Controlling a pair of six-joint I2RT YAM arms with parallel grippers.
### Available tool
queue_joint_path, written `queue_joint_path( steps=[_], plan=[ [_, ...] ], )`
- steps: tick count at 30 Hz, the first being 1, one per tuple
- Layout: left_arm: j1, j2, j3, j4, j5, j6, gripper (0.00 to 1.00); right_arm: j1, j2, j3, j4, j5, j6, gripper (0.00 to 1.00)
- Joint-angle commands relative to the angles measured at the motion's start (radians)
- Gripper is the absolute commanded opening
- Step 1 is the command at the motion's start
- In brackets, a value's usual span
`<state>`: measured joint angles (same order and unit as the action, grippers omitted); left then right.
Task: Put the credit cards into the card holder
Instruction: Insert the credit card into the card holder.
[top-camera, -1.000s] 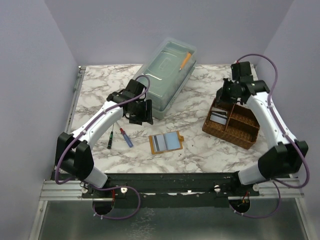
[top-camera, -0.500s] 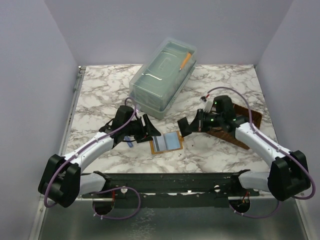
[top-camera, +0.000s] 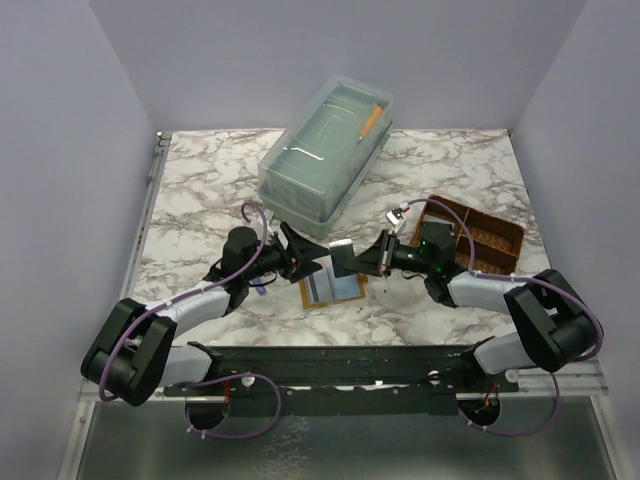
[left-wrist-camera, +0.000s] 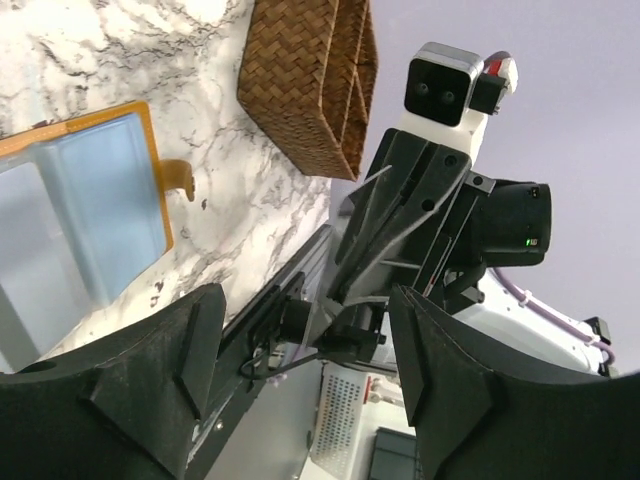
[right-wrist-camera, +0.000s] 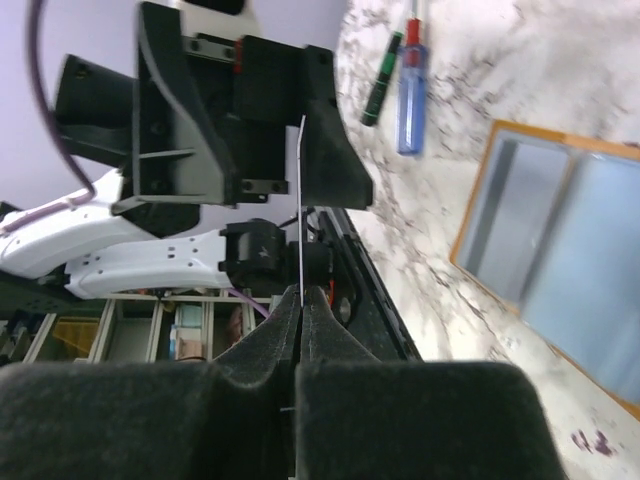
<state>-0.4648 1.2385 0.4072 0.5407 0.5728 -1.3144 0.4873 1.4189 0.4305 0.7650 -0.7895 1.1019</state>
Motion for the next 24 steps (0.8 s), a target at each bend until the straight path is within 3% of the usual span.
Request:
queue_joint_path(
  steps=[1, 4, 9, 14, 16, 18, 20, 24],
  plan=[
    [0.003, 0.048, -0.035, 0.220, 0.031, -0.083, 0.71, 0.022, 0.023, 0.000, 0.209, 0.008, 0.072, 0.00],
    [-0.003, 0.084, -0.044, 0.315, 0.039, -0.108, 0.65, 0.031, 0.053, 0.016, 0.220, 0.008, 0.076, 0.00],
    [-0.007, 0.143, -0.057, 0.461, 0.064, -0.149, 0.42, 0.054, 0.105, 0.030, 0.273, 0.010, 0.103, 0.00],
    [-0.012, 0.160, -0.062, 0.493, 0.081, -0.127, 0.18, 0.069, 0.122, 0.022, 0.271, 0.015, 0.096, 0.00],
    [-0.013, 0.165, -0.071, 0.487, 0.097, -0.103, 0.07, 0.068, 0.109, 0.013, 0.222, 0.021, 0.069, 0.11],
    [-0.012, 0.165, -0.089, 0.440, 0.099, -0.072, 0.00, 0.068, 0.088, 0.024, 0.068, 0.035, -0.011, 0.26],
    [-0.010, 0.154, -0.095, 0.339, 0.106, -0.018, 0.00, 0.068, 0.066, 0.051, -0.120, 0.066, -0.119, 0.37],
    [-0.005, 0.089, -0.033, -0.043, 0.063, 0.189, 0.00, 0.068, 0.049, 0.110, -0.362, 0.132, -0.290, 0.45]
  ],
)
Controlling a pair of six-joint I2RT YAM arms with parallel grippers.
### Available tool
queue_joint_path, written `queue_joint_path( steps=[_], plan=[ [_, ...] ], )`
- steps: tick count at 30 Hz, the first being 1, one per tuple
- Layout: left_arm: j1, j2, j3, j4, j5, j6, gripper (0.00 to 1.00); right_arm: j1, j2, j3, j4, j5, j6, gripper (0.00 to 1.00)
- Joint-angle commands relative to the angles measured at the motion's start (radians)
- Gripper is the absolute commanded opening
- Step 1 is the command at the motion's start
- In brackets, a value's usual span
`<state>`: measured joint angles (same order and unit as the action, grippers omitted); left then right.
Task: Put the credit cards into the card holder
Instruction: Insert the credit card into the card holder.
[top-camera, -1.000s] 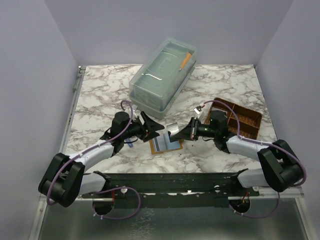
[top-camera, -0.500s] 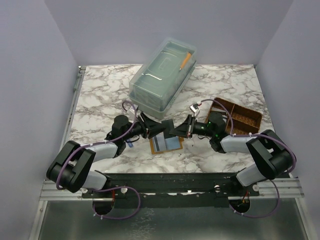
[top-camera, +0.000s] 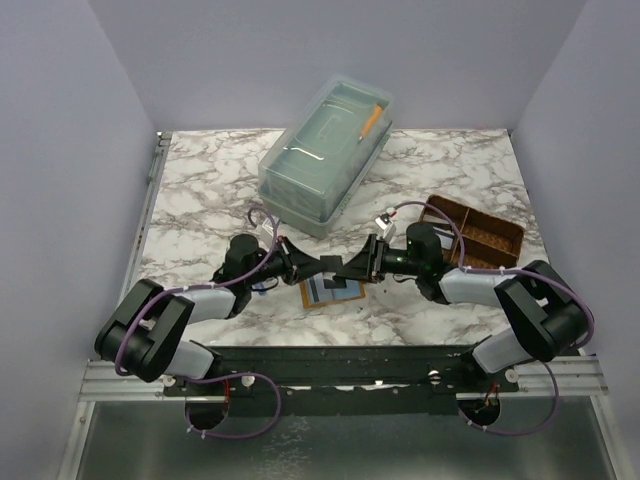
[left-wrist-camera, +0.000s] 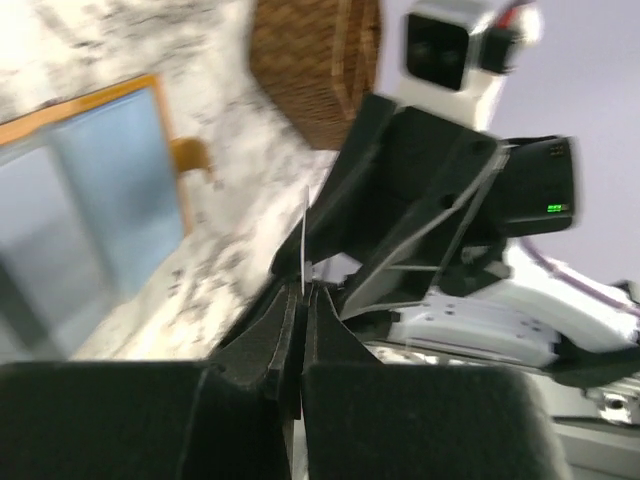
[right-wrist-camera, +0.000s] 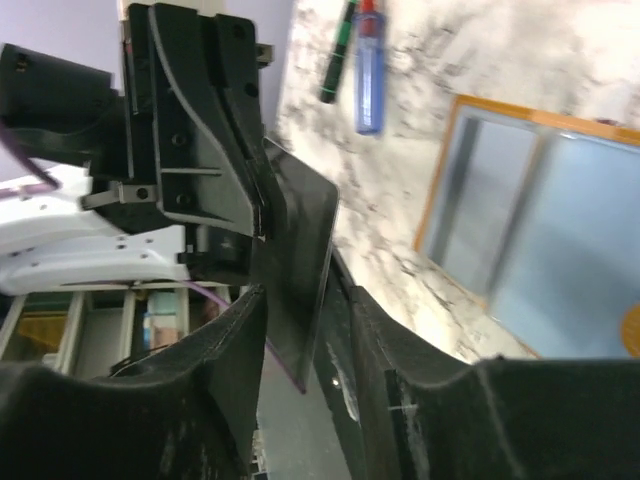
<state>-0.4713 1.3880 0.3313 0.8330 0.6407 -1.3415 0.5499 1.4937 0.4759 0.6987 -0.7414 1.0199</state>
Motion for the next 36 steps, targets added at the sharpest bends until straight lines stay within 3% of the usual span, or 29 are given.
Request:
queue_joint_path(
  steps=[1, 4, 7, 11, 16, 36],
  plan=[
    [0.002, -0.077, 0.064, -0.408, -0.017, 0.265, 0.00, 0.005, -0.021, 0.085, -0.346, 0.091, -0.240, 0.45],
    [0.007, -0.088, 0.145, -0.621, -0.049, 0.410, 0.00, -0.004, 0.016, 0.129, -0.414, 0.096, -0.301, 0.47],
    [0.015, -0.037, 0.201, -0.708, -0.007, 0.490, 0.00, -0.024, 0.072, 0.160, -0.430, 0.076, -0.323, 0.43],
    [0.023, 0.035, 0.225, -0.697, 0.050, 0.512, 0.00, -0.040, 0.163, 0.204, -0.432, 0.044, -0.368, 0.19],
    [0.031, 0.092, 0.239, -0.678, 0.082, 0.519, 0.00, -0.069, 0.213, 0.185, -0.397, 0.066, -0.382, 0.06],
    [0.048, 0.194, 0.225, -0.542, 0.112, 0.485, 0.00, -0.094, 0.295, 0.151, -0.357, 0.050, -0.409, 0.00]
  ],
)
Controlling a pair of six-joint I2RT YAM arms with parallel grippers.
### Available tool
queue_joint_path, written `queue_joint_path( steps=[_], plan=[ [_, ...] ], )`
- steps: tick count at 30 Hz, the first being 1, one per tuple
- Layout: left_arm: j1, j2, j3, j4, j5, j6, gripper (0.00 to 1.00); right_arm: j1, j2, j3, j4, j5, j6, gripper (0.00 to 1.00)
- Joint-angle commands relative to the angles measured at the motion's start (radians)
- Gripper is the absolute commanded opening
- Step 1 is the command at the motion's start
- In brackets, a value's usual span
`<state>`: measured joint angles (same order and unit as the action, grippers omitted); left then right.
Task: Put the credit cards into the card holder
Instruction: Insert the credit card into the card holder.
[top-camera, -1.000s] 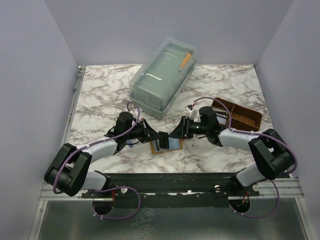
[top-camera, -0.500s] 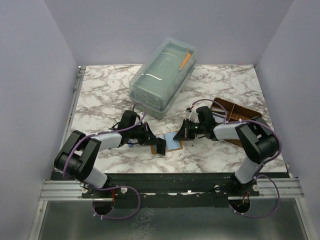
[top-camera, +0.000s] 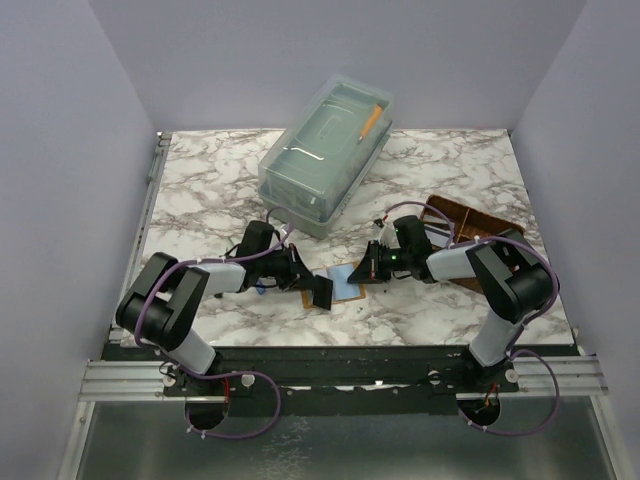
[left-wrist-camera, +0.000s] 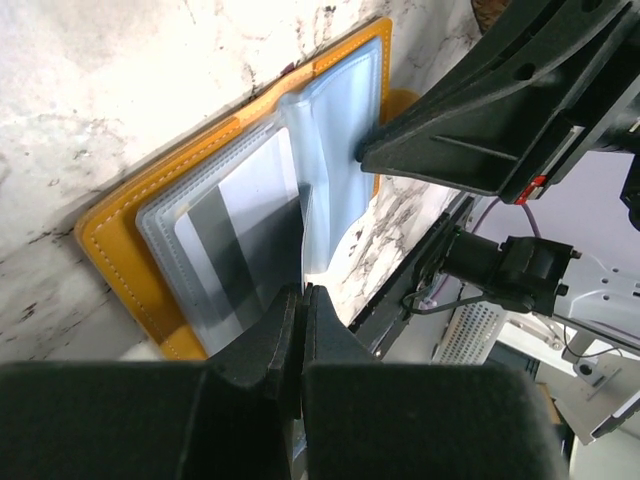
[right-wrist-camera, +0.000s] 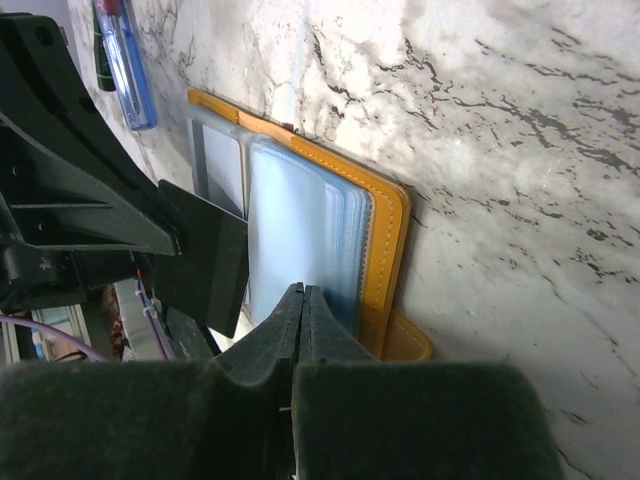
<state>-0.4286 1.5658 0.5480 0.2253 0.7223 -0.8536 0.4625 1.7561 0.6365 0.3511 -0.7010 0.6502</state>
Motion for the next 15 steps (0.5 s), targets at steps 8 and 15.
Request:
queue_joint_path(
  steps=[8, 15],
  plan=[
    [0.007, 0.058, 0.010, 0.140, 0.041, -0.020, 0.00, -0.007, 0.041, -0.009, -0.011, 0.000, -0.050, 0.00],
    [0.006, 0.091, 0.004, 0.233, 0.017, -0.078, 0.00, -0.007, 0.049, -0.016, 0.000, -0.003, -0.046, 0.00]
  ],
)
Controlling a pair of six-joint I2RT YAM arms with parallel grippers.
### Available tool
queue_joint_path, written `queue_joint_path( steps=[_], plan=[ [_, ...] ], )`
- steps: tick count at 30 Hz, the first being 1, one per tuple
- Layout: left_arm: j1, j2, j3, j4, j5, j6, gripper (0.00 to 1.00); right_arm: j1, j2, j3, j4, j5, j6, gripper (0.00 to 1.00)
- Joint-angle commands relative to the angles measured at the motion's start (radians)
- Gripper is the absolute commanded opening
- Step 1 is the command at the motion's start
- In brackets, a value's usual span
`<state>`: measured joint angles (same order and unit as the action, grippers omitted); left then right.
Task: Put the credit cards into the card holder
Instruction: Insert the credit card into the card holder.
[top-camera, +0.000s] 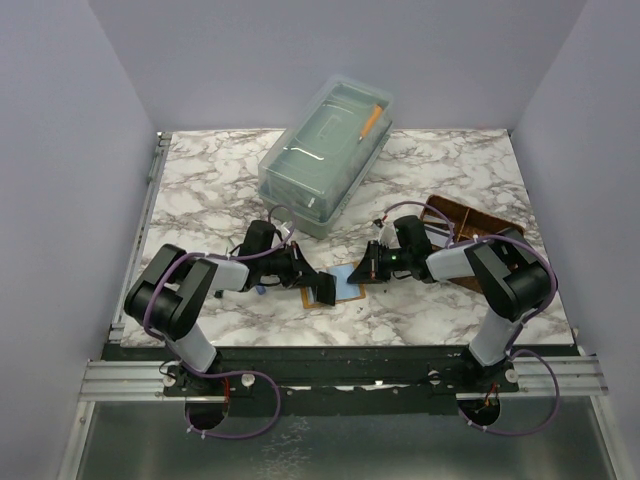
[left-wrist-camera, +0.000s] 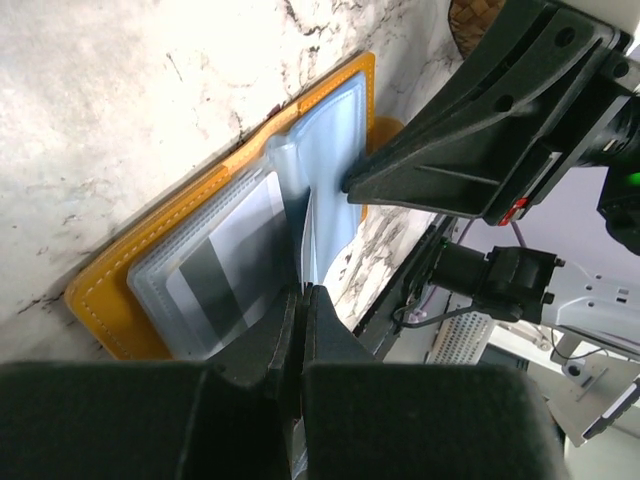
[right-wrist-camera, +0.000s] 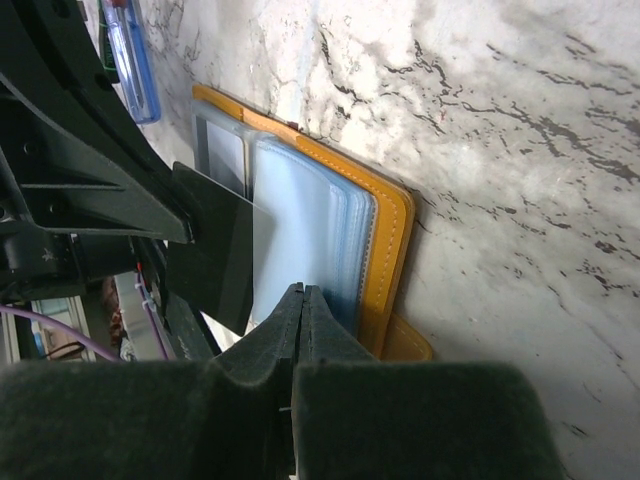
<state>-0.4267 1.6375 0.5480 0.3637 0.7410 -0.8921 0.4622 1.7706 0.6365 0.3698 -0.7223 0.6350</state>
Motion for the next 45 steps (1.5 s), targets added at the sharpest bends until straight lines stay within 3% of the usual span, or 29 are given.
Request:
queue_joint_path(
  steps=[1, 9, 29, 32, 36, 41, 45],
  plan=[
    [0.005, 0.018, -0.003, 0.113, -0.015, -0.057, 0.00, -0.007, 0.036, -0.017, -0.018, 0.018, -0.031, 0.00],
    [0.005, 0.010, -0.029, 0.173, -0.108, -0.087, 0.00, -0.007, 0.033, -0.020, -0.023, 0.018, -0.037, 0.00],
    [-0.013, 0.039, -0.046, 0.248, -0.129, -0.044, 0.00, -0.007, 0.010, -0.039, -0.012, 0.016, 0.010, 0.01],
    [-0.024, 0.042, -0.063, 0.272, -0.148, -0.058, 0.00, -0.010, -0.056, -0.062, -0.007, 0.029, 0.051, 0.11],
    [-0.027, 0.021, -0.087, 0.283, -0.196, -0.065, 0.00, -0.028, -0.103, -0.039, -0.113, 0.034, -0.012, 0.20],
    [-0.038, 0.026, -0.087, 0.289, -0.203, -0.057, 0.00, -0.029, -0.098, -0.009, -0.197, 0.056, -0.074, 0.21],
    [-0.056, 0.034, -0.092, 0.300, -0.223, -0.065, 0.00, -0.028, -0.052, -0.006, -0.147, 0.027, -0.066, 0.21]
  ],
)
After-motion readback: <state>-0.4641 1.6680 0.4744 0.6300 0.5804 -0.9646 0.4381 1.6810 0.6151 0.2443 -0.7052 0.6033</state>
